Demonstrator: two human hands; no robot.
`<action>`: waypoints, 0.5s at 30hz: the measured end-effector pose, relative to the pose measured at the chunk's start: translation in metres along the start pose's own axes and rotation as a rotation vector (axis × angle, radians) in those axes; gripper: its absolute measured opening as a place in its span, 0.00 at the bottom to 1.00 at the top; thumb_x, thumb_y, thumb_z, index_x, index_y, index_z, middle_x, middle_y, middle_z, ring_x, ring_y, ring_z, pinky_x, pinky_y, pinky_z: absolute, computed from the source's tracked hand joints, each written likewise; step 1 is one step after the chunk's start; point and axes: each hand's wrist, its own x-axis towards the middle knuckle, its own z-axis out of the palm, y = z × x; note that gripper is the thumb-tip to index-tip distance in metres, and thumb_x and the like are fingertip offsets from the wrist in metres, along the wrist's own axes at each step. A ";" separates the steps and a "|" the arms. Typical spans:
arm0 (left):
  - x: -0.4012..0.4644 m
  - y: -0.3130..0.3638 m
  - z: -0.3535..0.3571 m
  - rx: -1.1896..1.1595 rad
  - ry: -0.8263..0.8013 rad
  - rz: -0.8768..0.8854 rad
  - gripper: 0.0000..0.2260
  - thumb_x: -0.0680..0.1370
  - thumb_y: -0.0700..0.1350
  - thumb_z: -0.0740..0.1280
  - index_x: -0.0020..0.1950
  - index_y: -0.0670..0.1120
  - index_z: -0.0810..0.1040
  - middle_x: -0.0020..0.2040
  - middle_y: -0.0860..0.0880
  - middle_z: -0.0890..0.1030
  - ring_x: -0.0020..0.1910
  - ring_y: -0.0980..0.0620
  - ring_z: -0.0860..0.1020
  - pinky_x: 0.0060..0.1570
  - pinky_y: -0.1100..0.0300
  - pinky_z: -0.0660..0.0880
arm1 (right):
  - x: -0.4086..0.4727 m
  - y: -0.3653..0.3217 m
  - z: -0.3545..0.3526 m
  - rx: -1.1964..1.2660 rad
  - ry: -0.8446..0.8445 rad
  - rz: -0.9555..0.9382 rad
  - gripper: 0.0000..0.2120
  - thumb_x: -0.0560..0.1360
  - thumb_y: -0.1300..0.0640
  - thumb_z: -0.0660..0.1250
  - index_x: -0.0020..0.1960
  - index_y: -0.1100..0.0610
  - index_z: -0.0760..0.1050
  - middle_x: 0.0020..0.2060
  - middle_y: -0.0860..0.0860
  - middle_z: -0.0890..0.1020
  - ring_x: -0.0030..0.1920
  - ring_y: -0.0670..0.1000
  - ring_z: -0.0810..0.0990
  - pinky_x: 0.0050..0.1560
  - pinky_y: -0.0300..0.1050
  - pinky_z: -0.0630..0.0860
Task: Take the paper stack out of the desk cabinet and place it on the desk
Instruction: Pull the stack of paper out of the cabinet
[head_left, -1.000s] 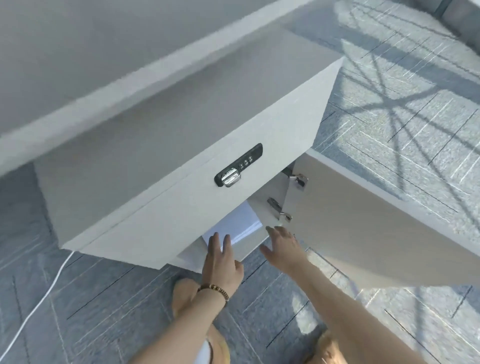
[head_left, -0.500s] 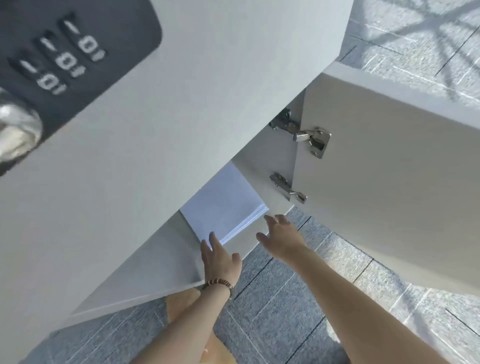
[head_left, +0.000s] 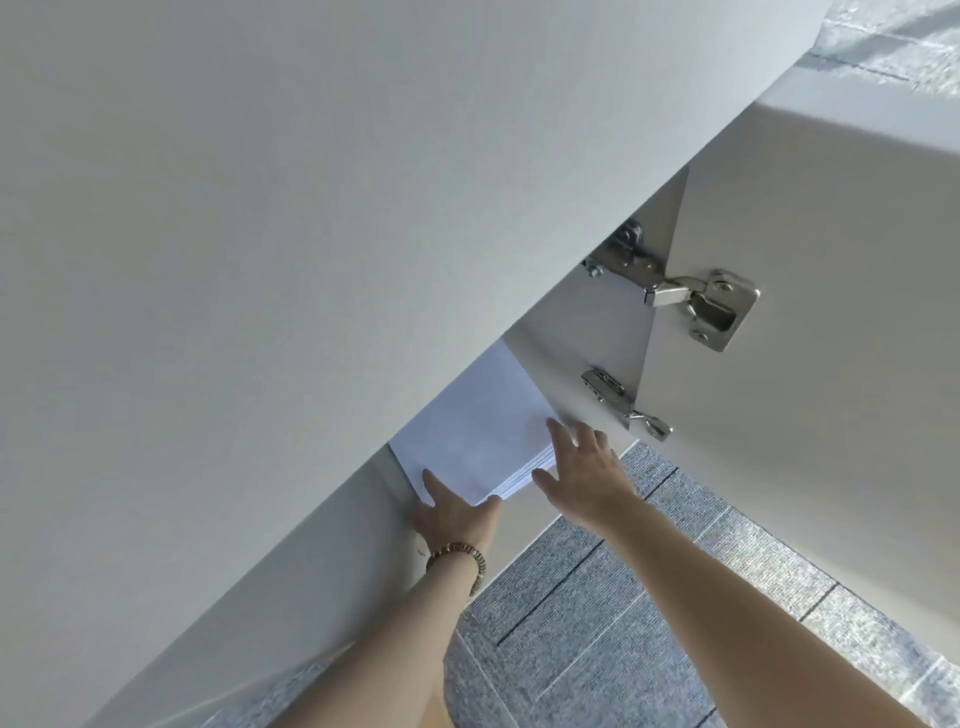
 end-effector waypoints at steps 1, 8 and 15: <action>0.003 0.000 0.001 -0.014 0.008 -0.002 0.44 0.71 0.49 0.71 0.79 0.47 0.49 0.77 0.34 0.56 0.77 0.38 0.55 0.69 0.42 0.65 | 0.004 -0.002 -0.001 0.026 0.003 -0.001 0.37 0.79 0.43 0.60 0.81 0.54 0.47 0.77 0.59 0.58 0.75 0.61 0.58 0.73 0.56 0.63; 0.002 -0.001 0.012 -0.103 0.064 -0.024 0.43 0.70 0.55 0.72 0.78 0.50 0.53 0.74 0.34 0.61 0.75 0.35 0.59 0.66 0.40 0.68 | 0.007 -0.005 0.000 0.175 0.046 0.008 0.42 0.71 0.42 0.67 0.78 0.55 0.54 0.76 0.56 0.62 0.73 0.60 0.60 0.71 0.54 0.65; -0.050 -0.020 0.035 -0.063 0.008 0.004 0.43 0.71 0.59 0.68 0.79 0.50 0.49 0.75 0.34 0.57 0.74 0.34 0.58 0.63 0.37 0.72 | -0.046 0.033 0.008 0.229 0.000 0.032 0.45 0.74 0.42 0.66 0.81 0.53 0.46 0.78 0.53 0.59 0.78 0.58 0.54 0.75 0.58 0.60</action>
